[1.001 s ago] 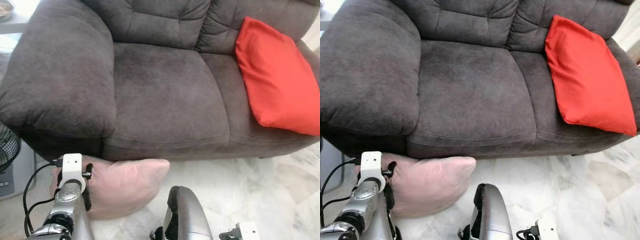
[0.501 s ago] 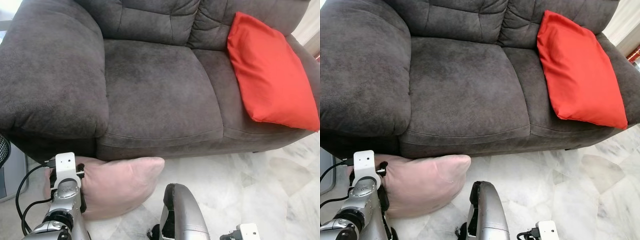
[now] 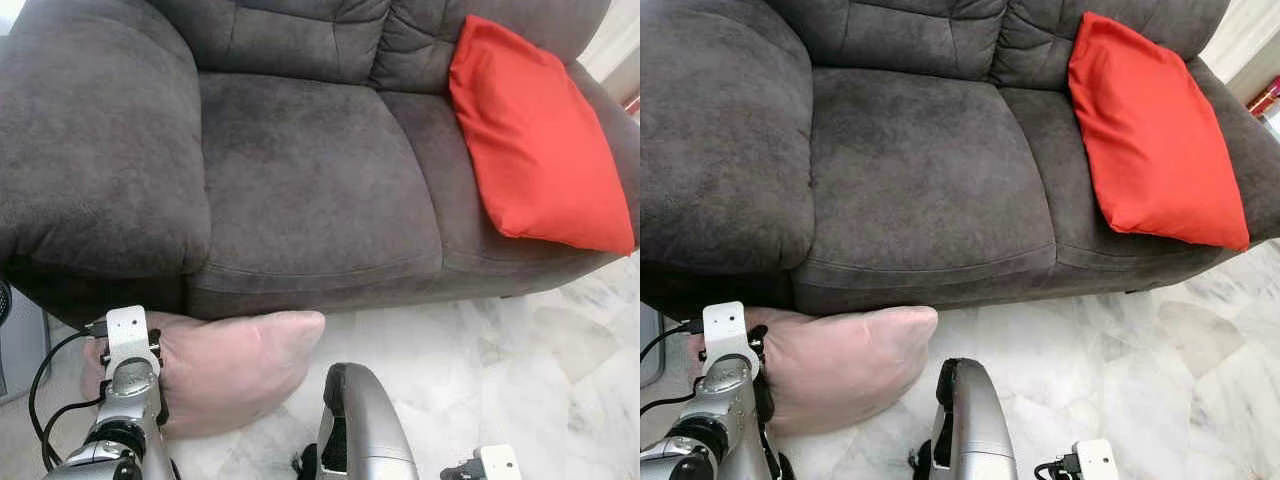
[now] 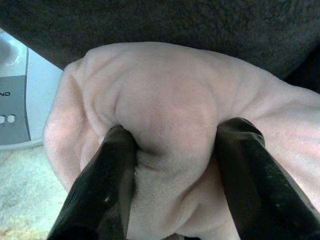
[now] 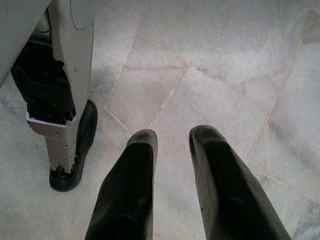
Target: Move the pillow to the sofa from floor
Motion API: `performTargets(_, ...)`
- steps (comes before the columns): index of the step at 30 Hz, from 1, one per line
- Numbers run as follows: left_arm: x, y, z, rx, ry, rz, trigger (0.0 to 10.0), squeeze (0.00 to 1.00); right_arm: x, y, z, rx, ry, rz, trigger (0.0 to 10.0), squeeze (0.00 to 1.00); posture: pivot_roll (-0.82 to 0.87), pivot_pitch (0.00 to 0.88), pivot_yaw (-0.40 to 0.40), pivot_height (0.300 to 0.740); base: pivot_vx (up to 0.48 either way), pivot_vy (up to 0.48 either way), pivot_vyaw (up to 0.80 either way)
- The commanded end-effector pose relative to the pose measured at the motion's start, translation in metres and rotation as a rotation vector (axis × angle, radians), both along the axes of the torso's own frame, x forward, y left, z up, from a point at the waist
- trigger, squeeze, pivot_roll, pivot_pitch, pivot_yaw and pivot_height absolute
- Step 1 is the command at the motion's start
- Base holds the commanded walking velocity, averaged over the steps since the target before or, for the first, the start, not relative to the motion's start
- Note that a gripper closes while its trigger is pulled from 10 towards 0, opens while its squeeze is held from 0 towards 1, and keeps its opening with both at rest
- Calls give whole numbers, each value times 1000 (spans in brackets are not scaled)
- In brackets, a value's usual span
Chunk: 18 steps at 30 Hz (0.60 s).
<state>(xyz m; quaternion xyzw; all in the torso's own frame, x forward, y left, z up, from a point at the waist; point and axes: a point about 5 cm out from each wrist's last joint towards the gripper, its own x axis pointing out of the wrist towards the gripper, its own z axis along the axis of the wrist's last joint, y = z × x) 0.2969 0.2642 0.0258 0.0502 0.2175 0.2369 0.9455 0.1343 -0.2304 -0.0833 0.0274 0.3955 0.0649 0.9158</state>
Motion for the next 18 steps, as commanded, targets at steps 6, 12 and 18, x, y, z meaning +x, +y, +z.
performTargets(6,-9,-5,-14,-43,68,8,0,0,-7,-12,0,-29,28,-20,10000,0,-45,235,-350,500,0,0,0)
performTargets(12,-6,-9,-13,-57,61,-11,0,0,-5,-12,0,-32,27,-21,10000,0,-42,229,-349,500,0,0,0)
performTargets(18,-4,-12,-12,-66,43,-29,0,0,-3,-11,1,-30,24,-20,10000,0,-40,222,-348,500,0,0,0)
